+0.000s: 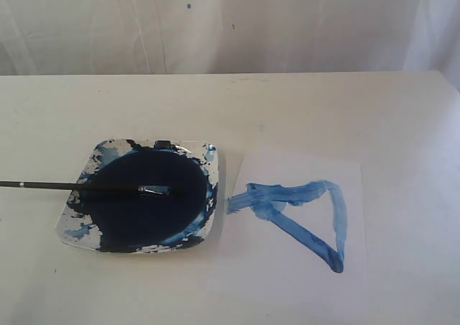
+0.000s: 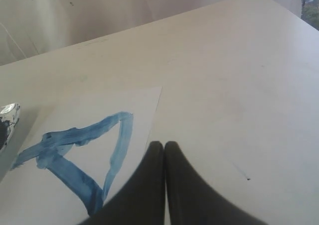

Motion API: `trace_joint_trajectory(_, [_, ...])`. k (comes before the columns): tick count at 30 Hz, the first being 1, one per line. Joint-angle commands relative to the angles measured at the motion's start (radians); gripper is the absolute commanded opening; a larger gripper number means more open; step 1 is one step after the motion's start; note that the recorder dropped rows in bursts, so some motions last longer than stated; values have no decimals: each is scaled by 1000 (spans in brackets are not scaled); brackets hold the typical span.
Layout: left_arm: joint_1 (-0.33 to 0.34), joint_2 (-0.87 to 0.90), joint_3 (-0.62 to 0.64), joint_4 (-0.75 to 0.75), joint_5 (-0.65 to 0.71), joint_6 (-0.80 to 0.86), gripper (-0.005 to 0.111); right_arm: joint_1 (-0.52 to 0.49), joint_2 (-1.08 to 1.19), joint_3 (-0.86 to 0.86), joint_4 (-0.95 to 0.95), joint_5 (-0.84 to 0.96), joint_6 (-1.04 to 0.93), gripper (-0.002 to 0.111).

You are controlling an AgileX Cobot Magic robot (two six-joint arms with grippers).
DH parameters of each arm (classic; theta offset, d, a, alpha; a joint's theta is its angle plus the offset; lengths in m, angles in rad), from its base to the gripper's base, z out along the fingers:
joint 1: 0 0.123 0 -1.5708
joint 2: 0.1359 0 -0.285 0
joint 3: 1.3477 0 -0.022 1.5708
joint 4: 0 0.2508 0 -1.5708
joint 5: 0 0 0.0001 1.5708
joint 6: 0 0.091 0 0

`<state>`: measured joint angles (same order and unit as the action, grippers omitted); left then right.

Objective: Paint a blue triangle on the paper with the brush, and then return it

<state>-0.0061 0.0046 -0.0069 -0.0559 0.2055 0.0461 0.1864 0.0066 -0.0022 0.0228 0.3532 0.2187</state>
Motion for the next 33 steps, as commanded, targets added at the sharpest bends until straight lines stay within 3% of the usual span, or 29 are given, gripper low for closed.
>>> trace_joint_trajectory(1, [-6,-5,7,-12,-5,1,0,3,-7,2,2,-10,-6,0])
trace_joint_trajectory(8, [-6,-5,7,-12,-5,1,0,3,-7,2,4,-10,-6,0])
trace_joint_trajectory(17, [-6,-5,7,-12,-5,1,0,3,-7,2,-23,-15,-200,0])
trace_joint_trajectory(33, [-6,-5,7,-12,-5,1,0,3,-7,2,-23,-15,-196,0])
